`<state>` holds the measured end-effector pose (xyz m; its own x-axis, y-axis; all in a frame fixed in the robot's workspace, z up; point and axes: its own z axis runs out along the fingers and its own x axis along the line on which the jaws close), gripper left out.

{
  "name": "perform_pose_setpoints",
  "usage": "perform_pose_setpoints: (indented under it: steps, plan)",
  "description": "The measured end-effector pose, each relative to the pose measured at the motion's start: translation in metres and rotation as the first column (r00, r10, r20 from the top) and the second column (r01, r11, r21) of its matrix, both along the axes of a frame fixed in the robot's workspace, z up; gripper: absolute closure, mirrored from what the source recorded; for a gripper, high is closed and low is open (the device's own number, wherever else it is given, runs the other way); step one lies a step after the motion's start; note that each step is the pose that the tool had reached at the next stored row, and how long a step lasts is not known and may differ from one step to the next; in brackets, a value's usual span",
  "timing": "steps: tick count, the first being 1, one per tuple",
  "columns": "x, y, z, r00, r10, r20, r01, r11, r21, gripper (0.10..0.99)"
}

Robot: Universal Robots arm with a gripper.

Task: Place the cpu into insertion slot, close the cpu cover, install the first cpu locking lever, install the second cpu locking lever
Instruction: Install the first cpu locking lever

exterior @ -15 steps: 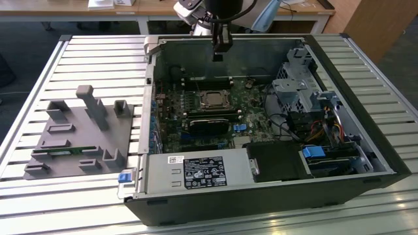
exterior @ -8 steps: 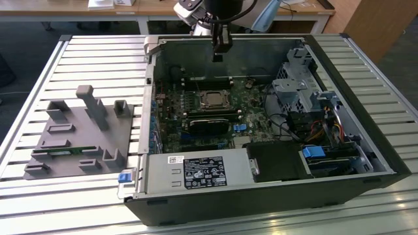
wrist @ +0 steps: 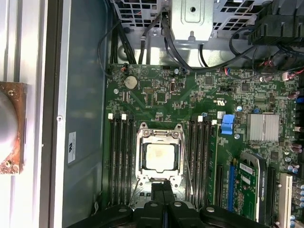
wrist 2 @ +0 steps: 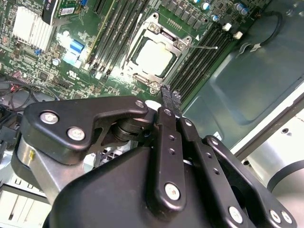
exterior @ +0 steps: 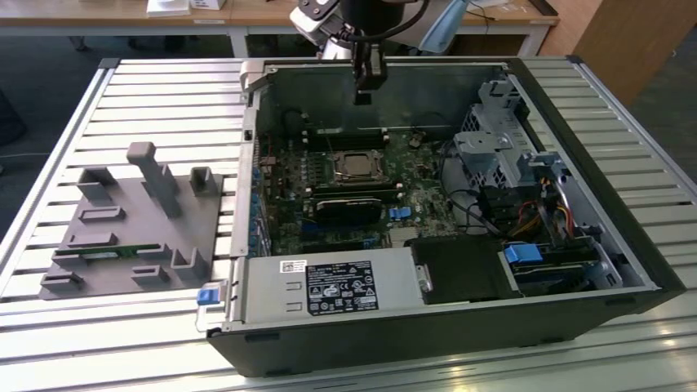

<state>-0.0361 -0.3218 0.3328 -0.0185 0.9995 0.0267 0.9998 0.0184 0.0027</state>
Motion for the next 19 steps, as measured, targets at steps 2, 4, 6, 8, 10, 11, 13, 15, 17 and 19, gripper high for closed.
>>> perform_pose_setpoints:
  steps: [2,4,6,8,10,11,13,15,17,19]
  plan:
    - [0.0,0.0,-0.0005,1.0,0.0,0.0001,0.0,1.0,0.0,0.98]
    - [0.0,0.0,-0.0012,1.0,0.0,0.0001,0.0,1.0,0.0,0.98]
    - [0.0,0.0,-0.0019,1.0,0.0,0.0001,0.0,1.0,0.0,0.98]
    - [0.0,0.0,-0.0028,1.0,0.0,0.0001,0.0,1.0,0.0,0.98]
    - [0.0,0.0,-0.0039,1.0,0.0,0.0001,0.0,1.0,0.0,0.98]
    - [0.0,0.0,-0.0045,1.0,0.0,0.0001,0.0,1.0,0.0,0.98]
    - [0.0,0.0,-0.0061,1.0,0.001,0.0002,-0.001,1.0,0.0,0.98]
    - [-0.0001,0.0,-0.0073,0.9995,0.032,0.0001,-0.032,0.9995,0.0,0.98]
    - [-0.0001,0.0,-0.0085,0.9978,0.067,0.0001,-0.067,0.9978,0.0,0.98]
    - [-0.0001,0.0,-0.0097,0.9946,0.103,0.0001,-0.103,0.9946,0.0,0.98]
